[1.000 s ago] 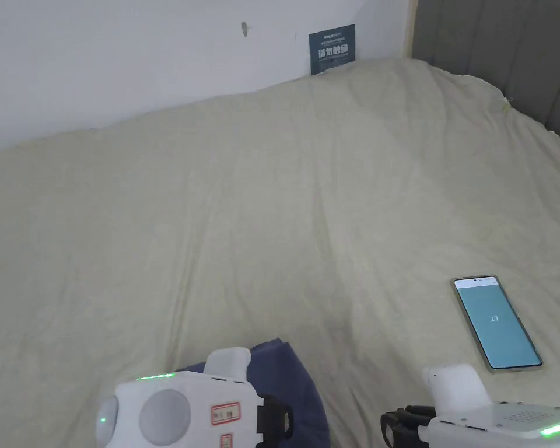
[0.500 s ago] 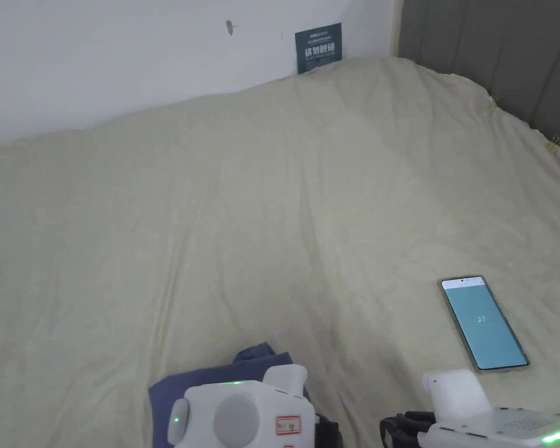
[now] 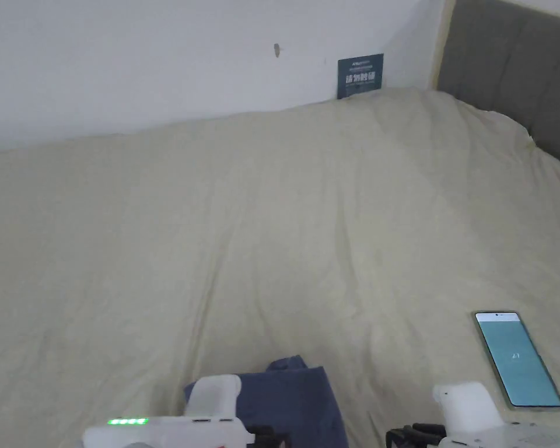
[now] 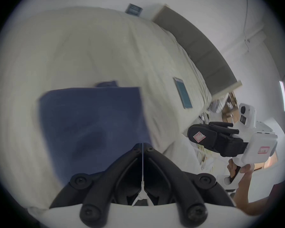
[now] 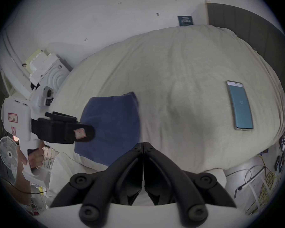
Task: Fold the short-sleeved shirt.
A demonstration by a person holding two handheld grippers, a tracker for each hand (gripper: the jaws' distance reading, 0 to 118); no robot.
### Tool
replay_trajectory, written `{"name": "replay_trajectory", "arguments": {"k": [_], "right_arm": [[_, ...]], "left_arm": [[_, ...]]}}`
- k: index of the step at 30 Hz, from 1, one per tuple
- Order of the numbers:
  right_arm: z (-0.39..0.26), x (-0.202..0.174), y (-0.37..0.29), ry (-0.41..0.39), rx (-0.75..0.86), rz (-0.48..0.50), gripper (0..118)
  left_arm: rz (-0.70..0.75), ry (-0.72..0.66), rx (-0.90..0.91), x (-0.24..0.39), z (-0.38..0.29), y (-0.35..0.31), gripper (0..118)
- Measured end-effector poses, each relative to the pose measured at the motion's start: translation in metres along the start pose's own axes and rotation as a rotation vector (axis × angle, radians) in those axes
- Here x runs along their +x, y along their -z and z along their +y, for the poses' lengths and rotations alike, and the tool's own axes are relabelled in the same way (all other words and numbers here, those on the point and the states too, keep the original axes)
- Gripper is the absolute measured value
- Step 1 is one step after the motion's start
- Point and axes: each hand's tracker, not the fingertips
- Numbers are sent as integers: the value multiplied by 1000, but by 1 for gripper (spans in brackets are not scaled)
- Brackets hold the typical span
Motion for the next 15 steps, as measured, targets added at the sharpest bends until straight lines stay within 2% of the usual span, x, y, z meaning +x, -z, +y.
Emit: {"name": "replay_trajectory", "arguments": {"k": [6, 9, 11, 12, 15], "right_arm": [[14, -43, 39, -69, -32, 91, 4], [22, -57, 65, -59, -40, 136, 4], [26, -65, 83, -81, -62, 98, 4], [27, -67, 93, -121, -85, 62, 4], [26, -64, 119, -91, -147, 37, 4]], "left_arm": [[77, -128, 110, -59, -25, -62, 1], [97, -200, 147, -81, -34, -73, 1], [103, -219, 142, -91, -37, -74, 1], [117, -237, 138, -94, -38, -73, 1], [106, -239, 122, -99, -36, -67, 1]]}}
